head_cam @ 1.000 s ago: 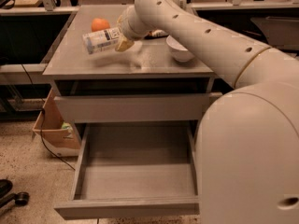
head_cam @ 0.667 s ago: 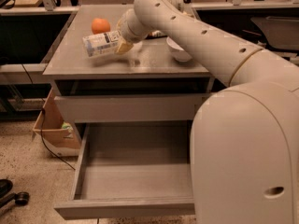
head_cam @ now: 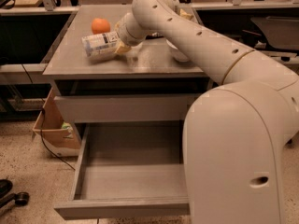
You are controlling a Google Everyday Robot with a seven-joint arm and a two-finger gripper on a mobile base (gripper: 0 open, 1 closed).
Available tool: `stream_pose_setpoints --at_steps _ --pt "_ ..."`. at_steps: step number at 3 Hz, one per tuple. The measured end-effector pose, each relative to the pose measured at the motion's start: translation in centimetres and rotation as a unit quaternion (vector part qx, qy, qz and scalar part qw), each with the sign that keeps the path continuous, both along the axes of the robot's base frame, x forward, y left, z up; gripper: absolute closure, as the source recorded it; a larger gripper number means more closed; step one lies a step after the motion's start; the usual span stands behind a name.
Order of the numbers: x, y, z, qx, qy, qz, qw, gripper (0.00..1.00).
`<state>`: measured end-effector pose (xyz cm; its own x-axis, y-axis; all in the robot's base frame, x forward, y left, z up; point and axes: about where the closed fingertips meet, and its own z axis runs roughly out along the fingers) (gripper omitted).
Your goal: Pick blue plastic bottle from middle drawer and place on counter
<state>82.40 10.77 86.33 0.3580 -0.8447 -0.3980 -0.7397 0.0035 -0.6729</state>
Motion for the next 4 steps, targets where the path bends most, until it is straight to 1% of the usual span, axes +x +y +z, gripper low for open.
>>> stream_pose_setpoints --at_steps 1,2,4 --pt "0.0 0.0 -0.1 0.000 0.002 0.000 1.0000 0.04" --pt "0.0 -0.1 -0.1 -0.001 0.003 0.000 1.0000 0.00" --pt "0.0 -0.1 1.3 0.000 0.003 0.000 1.0000 0.00"
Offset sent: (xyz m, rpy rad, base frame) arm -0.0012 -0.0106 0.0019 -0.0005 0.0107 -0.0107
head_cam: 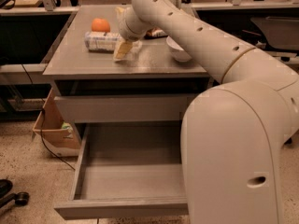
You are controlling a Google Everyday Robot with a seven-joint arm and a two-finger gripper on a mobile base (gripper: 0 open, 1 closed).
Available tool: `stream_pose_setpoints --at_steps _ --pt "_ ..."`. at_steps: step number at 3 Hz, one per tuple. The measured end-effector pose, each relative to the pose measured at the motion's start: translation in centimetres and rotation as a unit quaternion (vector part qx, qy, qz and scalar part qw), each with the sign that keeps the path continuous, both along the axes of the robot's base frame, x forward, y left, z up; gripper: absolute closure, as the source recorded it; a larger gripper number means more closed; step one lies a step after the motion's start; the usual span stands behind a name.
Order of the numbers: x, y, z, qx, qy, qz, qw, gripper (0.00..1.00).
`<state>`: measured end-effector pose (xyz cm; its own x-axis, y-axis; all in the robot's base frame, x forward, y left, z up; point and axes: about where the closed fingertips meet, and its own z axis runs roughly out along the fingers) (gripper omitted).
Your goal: Pick blue plastic bottle from middle drawer and place on counter
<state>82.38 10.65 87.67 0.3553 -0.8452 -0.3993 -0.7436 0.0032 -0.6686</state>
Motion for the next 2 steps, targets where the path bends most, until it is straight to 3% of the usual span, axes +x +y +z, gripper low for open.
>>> stream_pose_setpoints --at_steps 1,2 --pt "0.0 0.0 0.4 0.000 0.000 0.000 1.0000 0.00" --pt "-1.9 -1.8 3.9 0.031 -0.024 -0.003 0.9992 0.15"
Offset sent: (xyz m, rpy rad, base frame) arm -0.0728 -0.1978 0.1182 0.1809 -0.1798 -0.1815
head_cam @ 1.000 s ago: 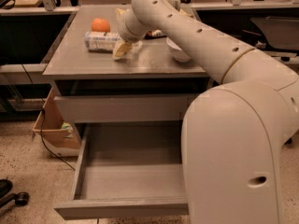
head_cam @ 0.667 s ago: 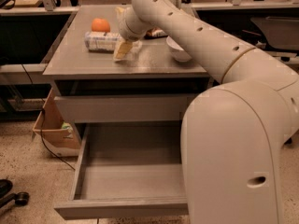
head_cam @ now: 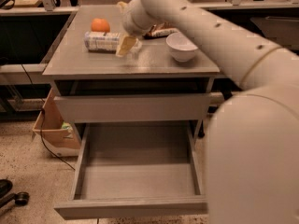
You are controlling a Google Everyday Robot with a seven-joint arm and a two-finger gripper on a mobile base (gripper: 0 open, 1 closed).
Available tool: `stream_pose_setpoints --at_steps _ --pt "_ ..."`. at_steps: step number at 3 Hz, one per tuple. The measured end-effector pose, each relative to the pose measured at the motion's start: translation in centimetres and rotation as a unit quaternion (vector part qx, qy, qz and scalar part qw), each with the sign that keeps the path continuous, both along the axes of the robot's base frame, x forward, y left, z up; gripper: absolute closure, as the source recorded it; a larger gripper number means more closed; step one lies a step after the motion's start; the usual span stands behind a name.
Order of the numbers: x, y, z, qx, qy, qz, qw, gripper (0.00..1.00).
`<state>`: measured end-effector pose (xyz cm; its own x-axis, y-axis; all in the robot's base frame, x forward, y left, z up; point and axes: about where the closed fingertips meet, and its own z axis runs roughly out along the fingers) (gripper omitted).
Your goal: Pick blue plastic bottle from middle drawer and place on counter
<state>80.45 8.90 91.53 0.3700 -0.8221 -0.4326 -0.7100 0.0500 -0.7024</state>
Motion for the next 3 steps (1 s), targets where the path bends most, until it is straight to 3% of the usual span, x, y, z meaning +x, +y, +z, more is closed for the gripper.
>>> stream_pose_setpoints --at_steps 1,2,3 --pt "-2.7 -8.1 3.7 0.028 -0.030 -0.041 0.9983 0.11" --pt "-5.1 -16.2 6.8 0.049 -0.054 -0.089 0.9934 0.00" --pt "-6.2 -20.1 8.0 0.058 -0.061 -0.116 0.9896 0.00"
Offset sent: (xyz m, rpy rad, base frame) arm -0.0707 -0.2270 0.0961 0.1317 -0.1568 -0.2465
